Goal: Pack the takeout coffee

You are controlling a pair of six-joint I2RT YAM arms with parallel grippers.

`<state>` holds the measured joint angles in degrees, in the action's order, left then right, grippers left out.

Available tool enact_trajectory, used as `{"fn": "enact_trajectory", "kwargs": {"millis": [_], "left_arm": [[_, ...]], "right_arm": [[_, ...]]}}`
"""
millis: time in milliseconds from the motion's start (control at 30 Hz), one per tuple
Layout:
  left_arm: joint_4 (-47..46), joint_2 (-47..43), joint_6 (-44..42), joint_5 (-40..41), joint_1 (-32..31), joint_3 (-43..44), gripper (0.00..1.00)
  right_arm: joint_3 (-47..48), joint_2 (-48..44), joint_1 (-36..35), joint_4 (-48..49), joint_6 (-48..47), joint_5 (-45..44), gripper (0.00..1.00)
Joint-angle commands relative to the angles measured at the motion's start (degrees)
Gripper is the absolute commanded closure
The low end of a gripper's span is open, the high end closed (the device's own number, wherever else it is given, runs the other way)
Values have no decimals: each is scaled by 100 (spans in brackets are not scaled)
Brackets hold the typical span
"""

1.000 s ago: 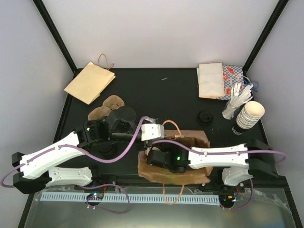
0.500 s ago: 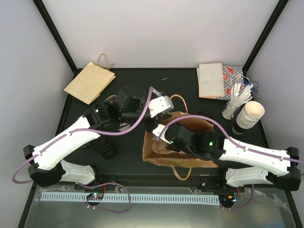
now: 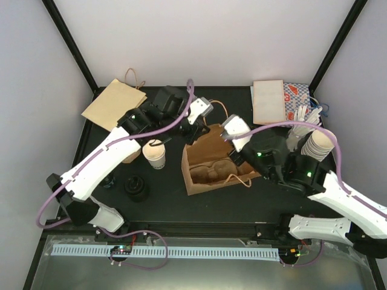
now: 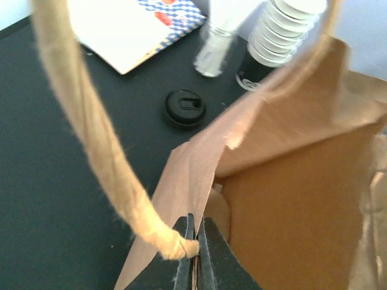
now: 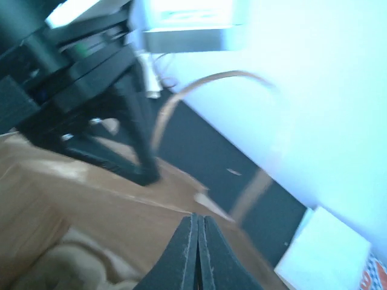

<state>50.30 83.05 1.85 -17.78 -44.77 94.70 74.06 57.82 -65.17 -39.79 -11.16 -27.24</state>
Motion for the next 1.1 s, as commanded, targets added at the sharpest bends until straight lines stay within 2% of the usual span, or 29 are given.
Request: {"fn": "enact_trajectory", "kwargs": {"millis": [0,67,200,267,333,367,400,433,833,1000,1067], "left_arm": [[-144,337,724,-224,515,498,99],[-203,482,919,-234,747,602,98],[-387,689,1196,-208,1155,640,98],[-505,770,1254,-233,1313,603,98],[-698,864,1277,-331,1452,561,98],[-771,913,1300,-366,1506,552,99],[-835,968,1316,-396,1566,553,98],[-896,1020,1330,-435,1628,555,98],[-1578,1655,1406,-797,2409,875,98],[-1616,1713,1431,-970,2534,871,84],[-1594,1662,1424,-1034,2535,843,75]], "right_arm": [[272,-267,420,392,775,-881,95],[337,-292,595,323,1139,-1382,90],[507,-267,1067,-384,1664,-1606,81],[442,-340,1239,-568,1836,-1607,62],[302,-462,1333,-631,1954,-1599,29],[214,-537,1353,-635,1993,-1600,17],[127,-610,1378,-644,2009,-1568,6],[59,-680,1409,-681,2069,-1544,1],[74,-287,2462,-1794,2797,-398,0],[64,-169,2476,-1913,2879,-98,0],[12,-211,2474,-1860,3003,24,0]]}}
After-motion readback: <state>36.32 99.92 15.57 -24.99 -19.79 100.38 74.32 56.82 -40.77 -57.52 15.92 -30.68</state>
